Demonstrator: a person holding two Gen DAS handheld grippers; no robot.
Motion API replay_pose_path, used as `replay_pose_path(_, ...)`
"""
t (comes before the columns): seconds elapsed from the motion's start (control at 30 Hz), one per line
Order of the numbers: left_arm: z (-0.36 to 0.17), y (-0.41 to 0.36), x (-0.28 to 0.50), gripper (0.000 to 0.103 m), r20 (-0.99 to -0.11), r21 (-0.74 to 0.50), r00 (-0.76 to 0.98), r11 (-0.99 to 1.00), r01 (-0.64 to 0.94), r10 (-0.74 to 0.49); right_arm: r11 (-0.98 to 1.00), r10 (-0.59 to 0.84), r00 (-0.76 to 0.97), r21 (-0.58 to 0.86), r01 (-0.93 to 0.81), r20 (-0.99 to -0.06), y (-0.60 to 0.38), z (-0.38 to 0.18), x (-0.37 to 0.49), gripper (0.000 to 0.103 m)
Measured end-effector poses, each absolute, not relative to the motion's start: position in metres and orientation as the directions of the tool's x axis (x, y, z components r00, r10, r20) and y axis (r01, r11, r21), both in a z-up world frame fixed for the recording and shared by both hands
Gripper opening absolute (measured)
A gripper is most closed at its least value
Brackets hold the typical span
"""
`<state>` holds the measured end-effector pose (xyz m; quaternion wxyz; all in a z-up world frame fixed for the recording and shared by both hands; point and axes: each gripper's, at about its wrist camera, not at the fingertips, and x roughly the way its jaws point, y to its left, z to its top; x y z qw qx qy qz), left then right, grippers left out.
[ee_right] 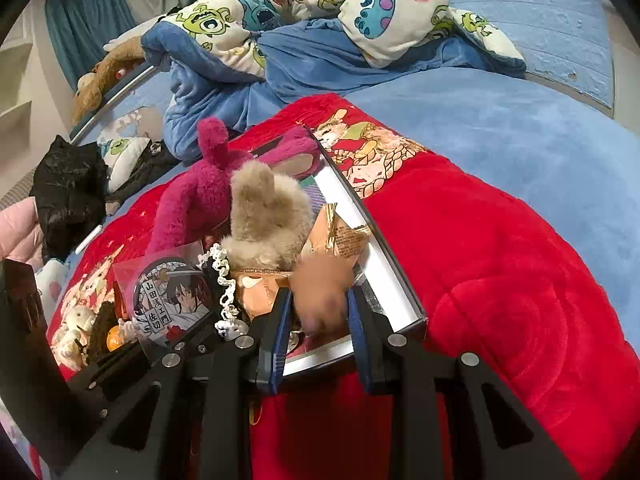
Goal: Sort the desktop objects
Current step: 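Lower the badge and the rubber toy into the black box with both tools, then open both tools to release the badge and rubber toy into the box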
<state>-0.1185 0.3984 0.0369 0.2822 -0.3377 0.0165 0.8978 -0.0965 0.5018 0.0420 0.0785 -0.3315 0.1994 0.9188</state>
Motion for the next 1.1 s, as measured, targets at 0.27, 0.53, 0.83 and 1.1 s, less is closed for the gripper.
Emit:
replay_pose_path(0.27,0.037,0.399,-0.118,0.007,-0.616,-0.161,-0.613,-0.841,-0.517,0.495,-0.909,0.021,-0.767,0.307,-0.282,-0.642,0.502,0.043,-0.097,0.027)
replay_pose_path(0.53,0.037,0.399,-0.119,0.013,-0.619,-0.161,-0.610,-0.841,-0.517,0.494,-0.910,0.028,-0.768,0.302,-0.285,-0.639,0.501,0.043,-0.096,0.027)
replay_pose_path(0.83,0.037,0.393,-0.122,0.026,-0.605,-0.234,-0.573,-0.812,-0.535,0.552,-0.876,-0.099,-0.824,0.441,-0.193,-0.558,0.504,0.051,-0.087,0.084)
replay_pose_path(1.1,0.047,0.391,-0.108,0.039,-0.567,-0.212,-0.603,-0.806,-0.552,0.562,-0.841,-0.072,-0.845,0.488,-0.234,-0.530,0.513,0.055,-0.075,0.103)
